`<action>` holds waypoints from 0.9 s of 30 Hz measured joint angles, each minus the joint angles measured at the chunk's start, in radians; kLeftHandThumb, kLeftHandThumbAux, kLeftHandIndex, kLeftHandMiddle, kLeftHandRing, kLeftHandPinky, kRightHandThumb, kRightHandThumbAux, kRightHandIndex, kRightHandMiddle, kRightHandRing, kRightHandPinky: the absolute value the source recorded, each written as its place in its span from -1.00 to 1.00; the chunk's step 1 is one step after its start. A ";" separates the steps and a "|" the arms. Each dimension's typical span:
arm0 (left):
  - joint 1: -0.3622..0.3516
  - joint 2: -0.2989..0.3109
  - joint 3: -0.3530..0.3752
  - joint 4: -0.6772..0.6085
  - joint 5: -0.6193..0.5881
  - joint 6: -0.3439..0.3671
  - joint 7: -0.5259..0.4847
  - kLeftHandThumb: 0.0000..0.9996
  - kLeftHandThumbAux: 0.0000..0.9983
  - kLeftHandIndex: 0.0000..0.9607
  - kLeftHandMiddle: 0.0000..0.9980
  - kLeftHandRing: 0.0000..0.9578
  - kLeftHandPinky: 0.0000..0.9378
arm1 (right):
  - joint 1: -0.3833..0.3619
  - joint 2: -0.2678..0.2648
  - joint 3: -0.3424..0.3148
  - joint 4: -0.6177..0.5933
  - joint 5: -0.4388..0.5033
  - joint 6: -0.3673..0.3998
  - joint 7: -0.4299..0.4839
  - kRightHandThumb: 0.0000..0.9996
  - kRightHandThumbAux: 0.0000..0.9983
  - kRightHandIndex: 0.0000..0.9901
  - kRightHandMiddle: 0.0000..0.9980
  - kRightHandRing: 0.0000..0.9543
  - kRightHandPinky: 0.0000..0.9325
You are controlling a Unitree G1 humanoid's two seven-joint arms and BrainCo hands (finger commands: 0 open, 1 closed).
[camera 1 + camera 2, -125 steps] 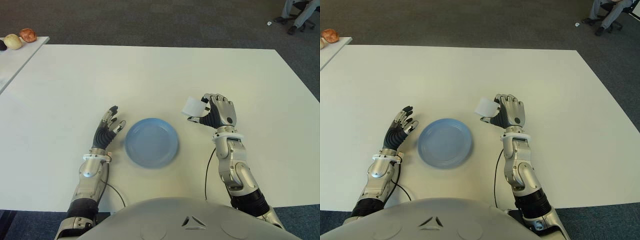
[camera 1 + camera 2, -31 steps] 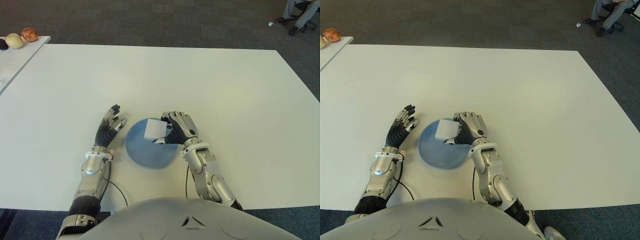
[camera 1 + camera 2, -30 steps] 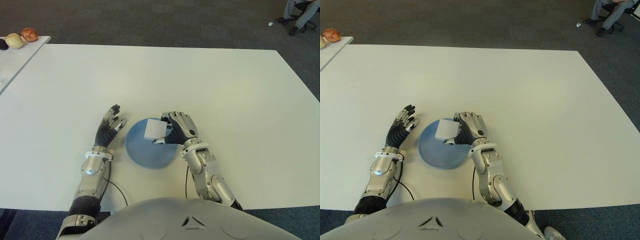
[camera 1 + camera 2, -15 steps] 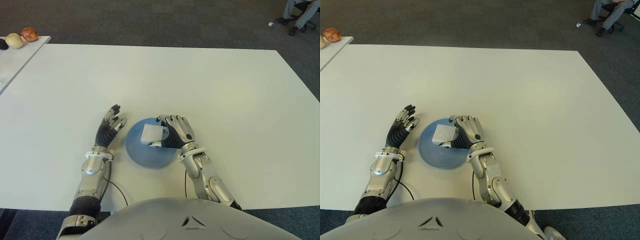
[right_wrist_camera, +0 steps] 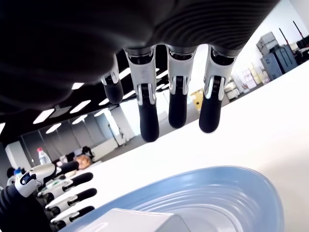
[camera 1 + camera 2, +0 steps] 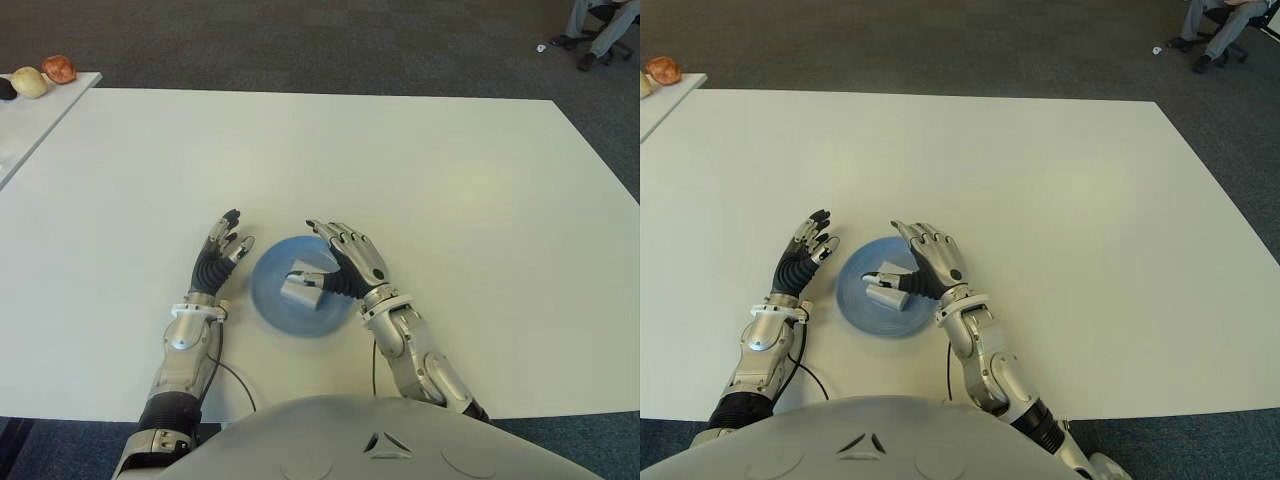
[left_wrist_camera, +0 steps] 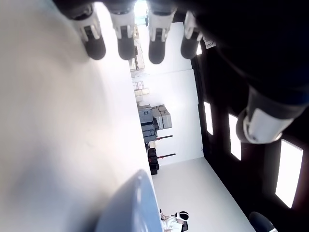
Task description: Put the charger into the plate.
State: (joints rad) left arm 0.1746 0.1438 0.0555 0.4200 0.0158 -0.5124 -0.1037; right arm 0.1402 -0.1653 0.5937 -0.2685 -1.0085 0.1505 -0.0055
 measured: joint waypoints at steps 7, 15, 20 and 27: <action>-0.009 0.002 0.000 0.025 -0.001 -0.036 -0.009 -1.00 -0.04 -0.82 -0.83 -0.87 -0.88 | 0.000 -0.006 -0.019 -0.002 0.032 -0.023 -0.010 -0.51 -0.85 -1.00 -1.00 -1.00 -1.00; -0.026 0.006 0.001 0.055 -0.001 -0.064 -0.016 -1.00 -0.04 -0.83 -0.83 -0.87 -0.87 | 0.000 -0.006 -0.026 -0.006 0.043 -0.033 -0.013 -0.53 -0.86 -1.00 -1.00 -1.00 -1.00; -0.031 0.008 0.001 0.060 -0.001 -0.065 -0.016 -1.00 -0.06 -0.82 -0.82 -0.85 -0.84 | 0.002 -0.009 -0.032 -0.019 0.044 -0.036 -0.014 -0.53 -0.85 -1.00 -1.00 -1.00 -1.00; -0.034 0.010 0.002 0.063 -0.001 -0.064 -0.016 -1.00 -0.02 -0.80 -0.80 -0.82 -0.80 | 0.011 0.023 -0.056 -0.024 0.058 -0.018 -0.030 -0.70 -0.59 -1.00 -1.00 -1.00 -1.00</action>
State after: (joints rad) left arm 0.1405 0.1533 0.0570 0.4833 0.0143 -0.5765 -0.1201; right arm 0.1514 -0.1421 0.5379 -0.2923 -0.9502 0.1324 -0.0355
